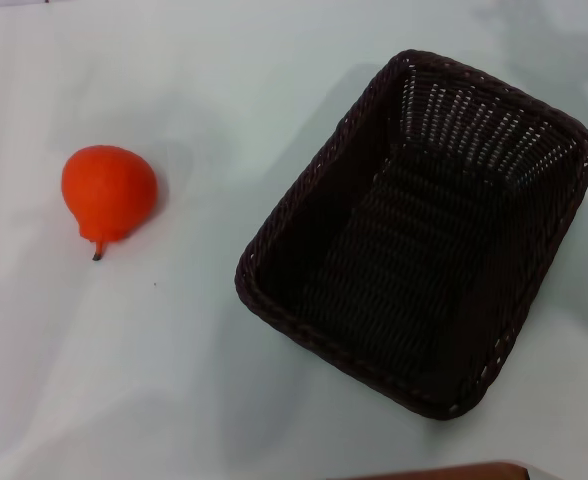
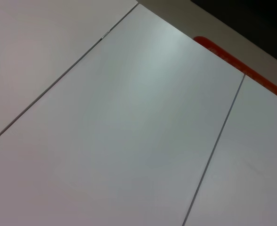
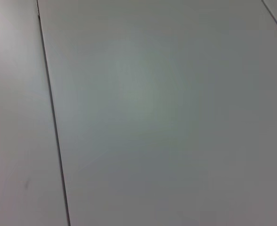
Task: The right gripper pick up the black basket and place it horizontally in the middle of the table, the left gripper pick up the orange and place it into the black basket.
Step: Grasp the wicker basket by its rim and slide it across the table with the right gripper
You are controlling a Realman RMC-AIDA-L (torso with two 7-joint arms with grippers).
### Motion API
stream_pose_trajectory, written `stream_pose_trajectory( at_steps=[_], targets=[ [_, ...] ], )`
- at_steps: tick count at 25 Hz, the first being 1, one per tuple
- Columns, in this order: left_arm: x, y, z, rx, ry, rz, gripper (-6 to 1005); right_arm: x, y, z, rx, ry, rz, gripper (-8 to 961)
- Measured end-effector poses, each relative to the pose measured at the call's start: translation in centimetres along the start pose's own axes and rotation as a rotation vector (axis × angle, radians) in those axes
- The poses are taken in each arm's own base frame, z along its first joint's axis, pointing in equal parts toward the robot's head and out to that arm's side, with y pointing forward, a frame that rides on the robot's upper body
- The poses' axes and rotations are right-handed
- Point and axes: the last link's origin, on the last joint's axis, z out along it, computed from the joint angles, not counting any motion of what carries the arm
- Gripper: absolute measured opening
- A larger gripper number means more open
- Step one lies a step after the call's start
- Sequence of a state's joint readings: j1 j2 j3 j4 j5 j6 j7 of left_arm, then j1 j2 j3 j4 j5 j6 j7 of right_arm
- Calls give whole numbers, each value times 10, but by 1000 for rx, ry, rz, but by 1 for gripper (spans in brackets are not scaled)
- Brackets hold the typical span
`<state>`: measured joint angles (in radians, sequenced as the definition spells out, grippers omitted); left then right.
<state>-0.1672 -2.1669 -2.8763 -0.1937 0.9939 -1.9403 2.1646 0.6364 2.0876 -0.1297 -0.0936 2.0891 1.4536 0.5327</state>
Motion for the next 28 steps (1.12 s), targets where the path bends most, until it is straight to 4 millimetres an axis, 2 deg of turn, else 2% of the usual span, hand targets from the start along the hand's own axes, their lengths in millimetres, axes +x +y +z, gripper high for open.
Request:
stream_pose_trajectory(
  at_steps=[9, 14, 18, 21, 28],
  targets=[
    [0, 1, 0, -3, 2, -1, 870, -3, -3, 3, 24, -24, 0, 829],
    [0, 1, 0, -4, 3, -1, 868, -3, -8, 12, 152, -108, 58, 910],
    [1, 0, 0, -6, 3, 3, 866, 2, -11, 31, 333, -312, 113, 937],
    [2, -1, 1, -10, 2, 9, 865, 11, -15, 46, 464, -558, 128, 936],
    [1, -1, 7, -21, 2, 9, 863, 43, -21, 61, 567, -1077, 76, 937]
  ],
)
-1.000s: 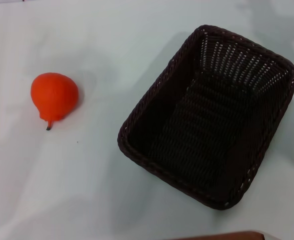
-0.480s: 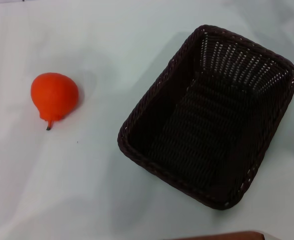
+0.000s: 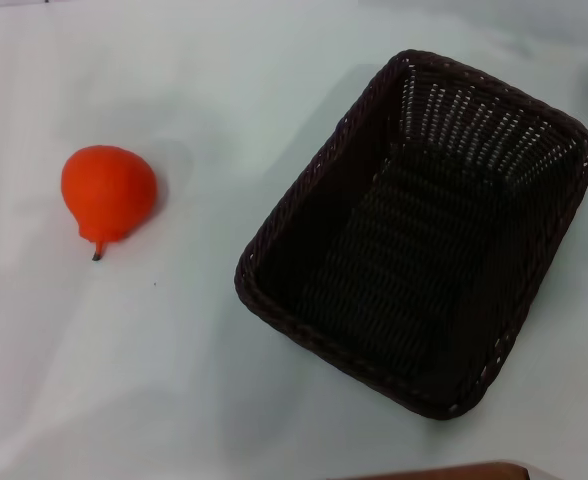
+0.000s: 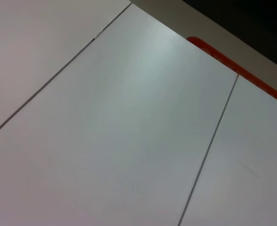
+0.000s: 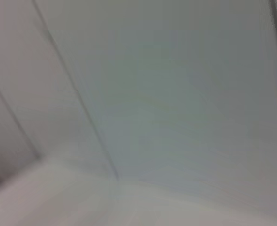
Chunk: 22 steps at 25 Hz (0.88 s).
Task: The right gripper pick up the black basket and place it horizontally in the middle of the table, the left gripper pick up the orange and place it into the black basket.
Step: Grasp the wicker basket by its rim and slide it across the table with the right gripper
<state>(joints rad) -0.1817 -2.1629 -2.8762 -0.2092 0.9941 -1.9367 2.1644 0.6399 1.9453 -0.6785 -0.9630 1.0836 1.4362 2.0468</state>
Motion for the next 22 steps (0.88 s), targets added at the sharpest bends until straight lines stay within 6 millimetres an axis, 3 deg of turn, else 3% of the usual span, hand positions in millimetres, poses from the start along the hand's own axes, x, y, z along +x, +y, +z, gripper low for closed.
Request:
stream_pose_trajectory(
  at_steps=[8, 22],
  targets=[
    [-4, 0, 9, -16, 2, -7, 861, 16, -11, -4, -80, -412, -76, 935],
    [-5, -1, 10, -7, -4, -6, 861, -17, -11, 25, -103, -644, -98, 932]
  ],
)
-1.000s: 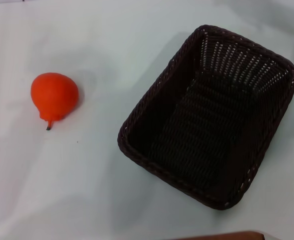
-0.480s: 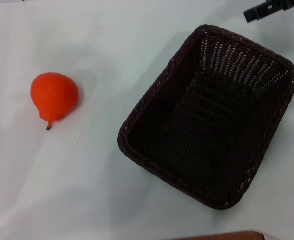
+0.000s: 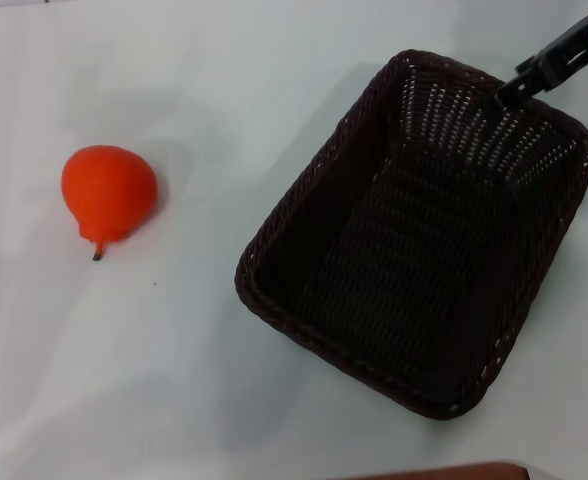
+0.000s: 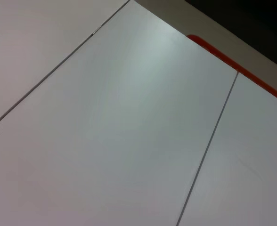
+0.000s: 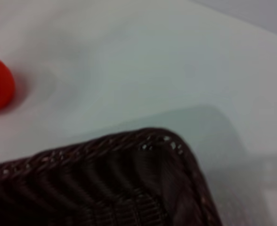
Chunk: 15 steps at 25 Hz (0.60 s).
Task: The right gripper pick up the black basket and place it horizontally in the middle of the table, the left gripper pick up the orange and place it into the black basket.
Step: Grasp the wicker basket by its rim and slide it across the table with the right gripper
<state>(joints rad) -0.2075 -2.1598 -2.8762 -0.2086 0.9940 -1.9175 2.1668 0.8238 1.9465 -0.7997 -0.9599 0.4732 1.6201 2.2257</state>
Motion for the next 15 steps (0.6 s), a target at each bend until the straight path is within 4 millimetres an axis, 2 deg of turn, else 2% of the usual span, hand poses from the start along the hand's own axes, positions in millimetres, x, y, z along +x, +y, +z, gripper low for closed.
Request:
stream_pose_trajectory(
  at_steps=[1, 4, 7, 15],
  targets=[
    [0, 0, 0, 0, 0, 0, 862, -1, 0, 5, -4, -8, -6, 932],
    [0, 0, 1, -1, 0, 0, 862, -4, 0, 24, -19, -36, -22, 838],
    [0, 0, 1, -2, 0, 0, 862, -6, 1, 34, -29, -45, -40, 741],
    [-3, -2, 4, 9, -9, -3, 862, -8, 1, 35, -14, -43, -52, 475]
  ],
)
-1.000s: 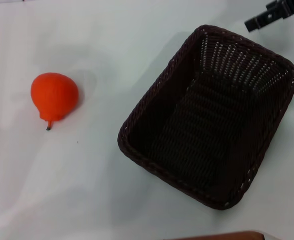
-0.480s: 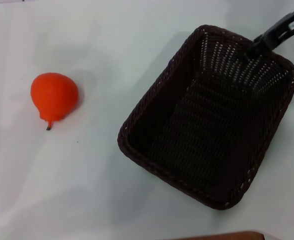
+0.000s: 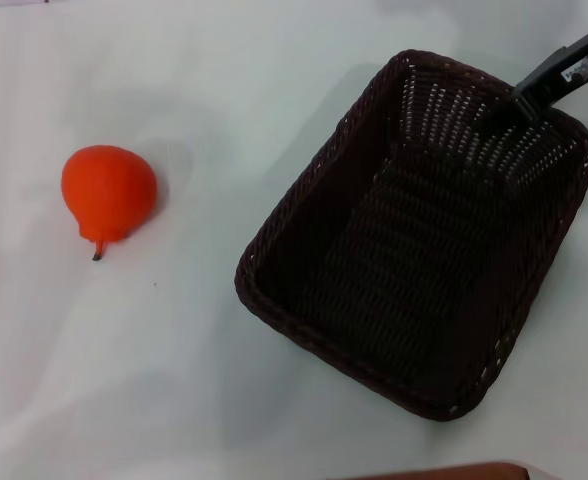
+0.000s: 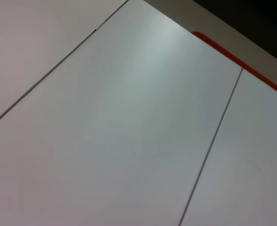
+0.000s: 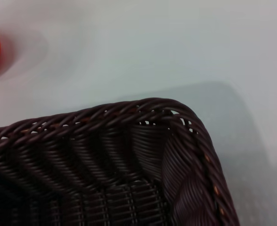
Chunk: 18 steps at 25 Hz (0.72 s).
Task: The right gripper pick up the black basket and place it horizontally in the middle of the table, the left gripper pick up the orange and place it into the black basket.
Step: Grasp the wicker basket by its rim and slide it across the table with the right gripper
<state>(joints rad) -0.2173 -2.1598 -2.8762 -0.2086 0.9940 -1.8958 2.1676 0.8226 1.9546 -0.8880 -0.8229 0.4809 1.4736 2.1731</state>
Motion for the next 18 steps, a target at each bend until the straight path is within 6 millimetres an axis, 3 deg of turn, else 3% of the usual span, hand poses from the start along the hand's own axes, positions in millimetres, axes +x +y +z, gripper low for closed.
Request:
stream_pose_trajectory(
  at_steps=[6, 11, 18],
  targets=[
    [-2, 0, 3, 1, -3, -3, 861, -5, 1, -9, 41, 16, 48, 300],
    [-2, -1, 4, 0, -4, -4, 861, -12, 5, -31, 138, 113, 133, 182],
    [-3, -2, 6, 4, -9, -1, 861, -32, 13, -55, 290, 344, 312, 170]
  ],
)
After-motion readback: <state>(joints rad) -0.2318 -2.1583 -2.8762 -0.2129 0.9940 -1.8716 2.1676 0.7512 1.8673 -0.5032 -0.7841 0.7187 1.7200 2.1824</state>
